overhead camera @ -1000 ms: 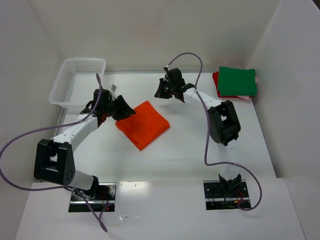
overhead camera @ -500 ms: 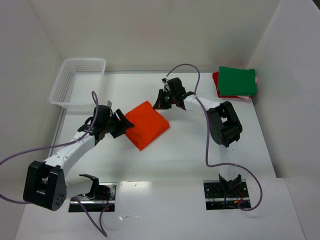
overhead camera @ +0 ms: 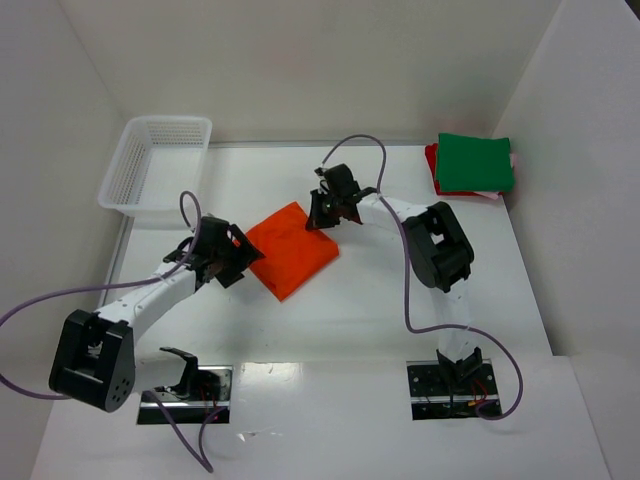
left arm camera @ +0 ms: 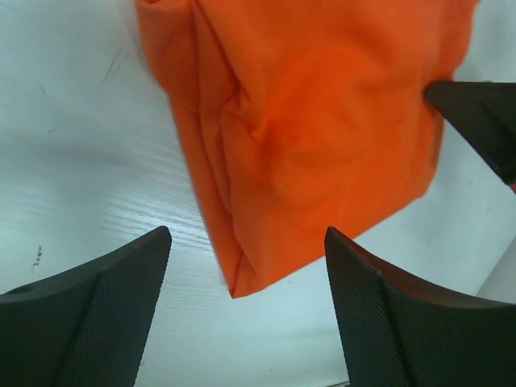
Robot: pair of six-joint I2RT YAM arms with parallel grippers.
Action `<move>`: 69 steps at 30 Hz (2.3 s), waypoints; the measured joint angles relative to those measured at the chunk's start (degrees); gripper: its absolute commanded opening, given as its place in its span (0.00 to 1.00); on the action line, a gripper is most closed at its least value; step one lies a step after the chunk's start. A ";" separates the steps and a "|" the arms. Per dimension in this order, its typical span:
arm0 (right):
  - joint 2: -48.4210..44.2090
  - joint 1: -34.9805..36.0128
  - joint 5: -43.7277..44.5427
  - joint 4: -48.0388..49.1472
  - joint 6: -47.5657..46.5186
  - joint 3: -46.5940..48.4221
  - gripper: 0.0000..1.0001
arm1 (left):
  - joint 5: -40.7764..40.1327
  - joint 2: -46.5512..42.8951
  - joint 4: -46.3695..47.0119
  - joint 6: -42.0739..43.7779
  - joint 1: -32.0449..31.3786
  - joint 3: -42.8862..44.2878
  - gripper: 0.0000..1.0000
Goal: Fold and stack the t-shirts
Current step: Smooth out wrinkles on the folded tshirt, then put the neatly folded tshirt into the corner of the board with the right arm
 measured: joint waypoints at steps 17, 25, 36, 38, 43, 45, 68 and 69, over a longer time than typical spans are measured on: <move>-1.33 -0.11 3.52 2.64 8.63 -7.28 0.00 | 0.42 16.52 4.37 2.97 0.00 4.66 0.87; -9.90 -0.11 2.08 5.68 14.19 -20.70 0.00 | 3.15 22.67 8.28 5.68 0.00 9.42 0.84; -15.37 -0.09 4.92 3.39 16.09 -26.40 0.00 | 8.55 31.56 10.62 14.01 0.00 18.56 0.84; -15.15 -0.09 5.86 2.29 16.04 -25.51 0.00 | 8.66 31.54 9.90 15.82 0.13 18.82 0.86; -13.00 -0.66 7.67 -0.09 15.30 -21.57 0.00 | 8.87 30.97 7.10 20.65 1.29 19.21 0.87; -11.96 -1.51 8.02 -0.92 14.71 -19.78 0.00 | 8.94 30.62 6.08 22.08 2.23 19.21 0.87; -11.34 -6.64 6.62 1.05 15.47 -20.33 0.00 | 14.93 32.96 12.52 23.19 1.64 19.08 0.87; -11.65 -6.45 6.40 1.62 15.67 -20.90 0.00 | 15.30 33.14 12.94 23.19 1.46 19.08 0.87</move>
